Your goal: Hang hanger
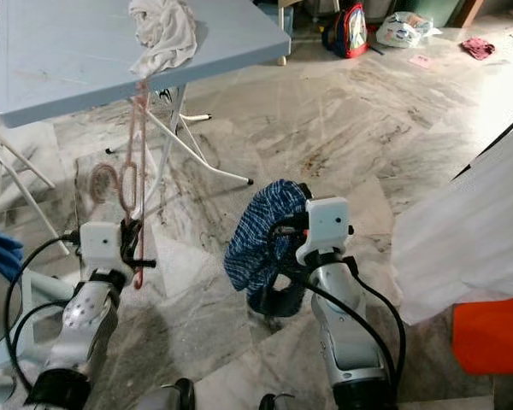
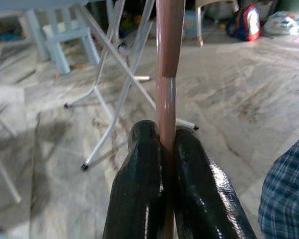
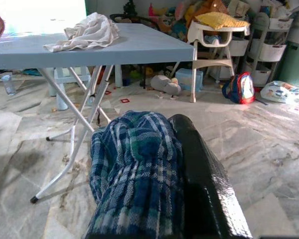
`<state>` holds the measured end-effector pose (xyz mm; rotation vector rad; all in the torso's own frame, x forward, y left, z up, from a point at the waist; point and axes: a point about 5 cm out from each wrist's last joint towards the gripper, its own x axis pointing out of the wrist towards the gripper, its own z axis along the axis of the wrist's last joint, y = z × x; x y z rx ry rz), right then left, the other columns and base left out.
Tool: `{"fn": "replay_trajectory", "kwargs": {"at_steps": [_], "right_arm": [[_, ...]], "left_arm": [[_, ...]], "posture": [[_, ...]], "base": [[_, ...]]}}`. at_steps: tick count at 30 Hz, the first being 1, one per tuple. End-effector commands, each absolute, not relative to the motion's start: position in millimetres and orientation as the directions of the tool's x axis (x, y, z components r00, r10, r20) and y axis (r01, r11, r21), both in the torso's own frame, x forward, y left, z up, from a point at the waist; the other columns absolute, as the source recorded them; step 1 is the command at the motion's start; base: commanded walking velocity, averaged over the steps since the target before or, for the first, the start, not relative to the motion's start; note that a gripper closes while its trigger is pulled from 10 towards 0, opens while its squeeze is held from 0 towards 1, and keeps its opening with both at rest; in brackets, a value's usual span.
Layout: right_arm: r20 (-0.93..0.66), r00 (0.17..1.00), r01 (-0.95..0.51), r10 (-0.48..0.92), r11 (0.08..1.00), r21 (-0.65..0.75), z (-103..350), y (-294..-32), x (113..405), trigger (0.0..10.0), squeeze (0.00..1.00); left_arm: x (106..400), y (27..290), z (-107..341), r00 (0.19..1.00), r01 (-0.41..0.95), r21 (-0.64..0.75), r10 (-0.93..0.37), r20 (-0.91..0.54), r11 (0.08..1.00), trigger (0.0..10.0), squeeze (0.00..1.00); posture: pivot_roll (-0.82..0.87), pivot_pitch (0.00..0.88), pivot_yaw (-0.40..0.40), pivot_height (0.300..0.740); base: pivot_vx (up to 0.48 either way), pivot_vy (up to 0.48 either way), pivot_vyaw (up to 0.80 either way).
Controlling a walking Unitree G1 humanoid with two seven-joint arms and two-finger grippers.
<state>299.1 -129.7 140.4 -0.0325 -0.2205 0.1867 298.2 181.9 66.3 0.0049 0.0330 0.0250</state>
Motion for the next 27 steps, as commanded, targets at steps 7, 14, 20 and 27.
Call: {"fn": "replay_trajectory", "kwargs": {"at_steps": [7,14,20,27], "right_arm": [[0.244,0.938,-0.243,0.247,0.969,-0.048,149,-117,299,10.0,0.00],[0.241,0.938,-0.252,0.247,0.968,-0.009,150,-115,302,10.0,0.00],[0.263,0.935,-0.245,0.240,0.970,-0.014,154,-116,303,10.0,0.00],[0.265,0.925,-0.269,0.272,0.962,-0.047,155,-116,303,10.0,0.00]], "left_arm": [[289,185,69,0.998,-0.041,-0.033,0.039,-0.042,0.999,10.0,0.00],[292,182,80,1.000,-0.017,-0.044,0.016,-0.008,0.999,10.0,0.00],[295,180,93,1.000,0.006,-0.046,-0.005,0.017,0.999,10.0,0.00],[292,179,95,1.000,-0.001,-0.043,0.002,0.020,0.999,10.0,0.00]], "posture": [[0.11,0.207,-0.043,0.740],[0.12,0.202,-0.043,0.740],[0.13,0.199,-0.038,0.740],[0.12,0.198,-0.045,0.740]], "base": [[0.280,0.000,0.75],[0.390,0.000,0.20],[0.406,0.000,0.00],[0.407,0.000,0.00]]}}
